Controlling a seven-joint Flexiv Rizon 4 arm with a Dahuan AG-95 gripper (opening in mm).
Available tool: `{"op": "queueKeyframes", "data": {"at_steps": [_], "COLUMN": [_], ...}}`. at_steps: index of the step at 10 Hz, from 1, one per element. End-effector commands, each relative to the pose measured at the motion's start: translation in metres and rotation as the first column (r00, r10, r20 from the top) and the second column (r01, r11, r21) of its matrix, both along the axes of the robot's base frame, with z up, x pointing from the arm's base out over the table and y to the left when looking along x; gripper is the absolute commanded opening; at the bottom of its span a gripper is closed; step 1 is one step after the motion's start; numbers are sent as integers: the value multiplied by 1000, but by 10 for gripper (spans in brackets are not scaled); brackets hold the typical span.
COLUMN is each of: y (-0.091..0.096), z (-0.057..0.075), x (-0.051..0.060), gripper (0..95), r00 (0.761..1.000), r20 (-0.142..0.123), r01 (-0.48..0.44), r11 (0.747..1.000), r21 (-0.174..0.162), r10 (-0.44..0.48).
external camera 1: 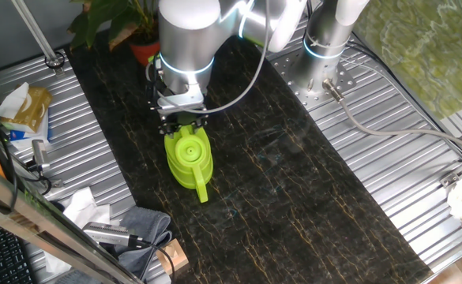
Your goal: Water the plant
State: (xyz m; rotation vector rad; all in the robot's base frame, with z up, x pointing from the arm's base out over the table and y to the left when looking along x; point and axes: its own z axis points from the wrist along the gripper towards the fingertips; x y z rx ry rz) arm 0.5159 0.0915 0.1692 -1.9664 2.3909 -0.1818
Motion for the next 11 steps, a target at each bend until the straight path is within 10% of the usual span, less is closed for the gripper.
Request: {"op": "queueKeyframes", "data": {"at_steps": [1,4,11], "y": [1,3,7], "z": [9,24,49], "x": [0,2,1], "gripper": [570,0,0], "r00": [1000,1000,994], "r20": [-2,-1,9], "r01": [7,19,107], "r11": [1000,1000,994], "r21": [1,-2,-19], "r10": [-7,-19,-107]}}
